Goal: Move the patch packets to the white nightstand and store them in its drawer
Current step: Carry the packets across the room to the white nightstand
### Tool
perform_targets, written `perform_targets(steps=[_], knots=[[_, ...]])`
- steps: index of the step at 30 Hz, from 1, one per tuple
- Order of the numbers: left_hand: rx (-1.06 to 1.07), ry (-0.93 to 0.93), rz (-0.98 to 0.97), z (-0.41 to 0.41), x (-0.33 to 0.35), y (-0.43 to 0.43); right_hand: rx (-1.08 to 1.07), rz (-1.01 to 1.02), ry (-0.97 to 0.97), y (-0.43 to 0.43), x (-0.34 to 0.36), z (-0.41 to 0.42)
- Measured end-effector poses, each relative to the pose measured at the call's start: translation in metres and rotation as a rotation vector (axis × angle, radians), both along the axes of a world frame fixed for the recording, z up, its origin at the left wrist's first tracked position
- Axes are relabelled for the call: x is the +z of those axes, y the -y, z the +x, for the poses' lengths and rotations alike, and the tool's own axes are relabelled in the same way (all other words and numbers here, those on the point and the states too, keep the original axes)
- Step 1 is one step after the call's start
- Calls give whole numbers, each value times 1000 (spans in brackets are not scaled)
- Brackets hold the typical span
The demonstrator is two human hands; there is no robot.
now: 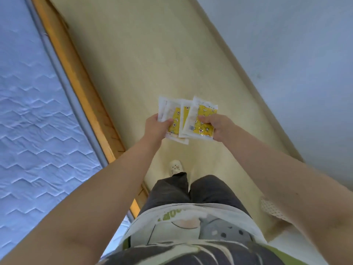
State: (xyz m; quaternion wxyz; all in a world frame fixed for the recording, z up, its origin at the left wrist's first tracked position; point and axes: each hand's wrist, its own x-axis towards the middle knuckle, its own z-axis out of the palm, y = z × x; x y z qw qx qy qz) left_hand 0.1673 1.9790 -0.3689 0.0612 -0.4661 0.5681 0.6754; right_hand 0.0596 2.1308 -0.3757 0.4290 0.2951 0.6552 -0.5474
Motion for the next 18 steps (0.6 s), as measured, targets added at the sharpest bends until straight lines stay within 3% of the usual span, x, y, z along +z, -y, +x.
perform_targets(steps=[7,18], knots=[[92,-22,-16,-112,1,94,170,-46,23,112,-3,-126],[287,34,-113,-319,0,309,491,-24,-8,339,-5,-371]])
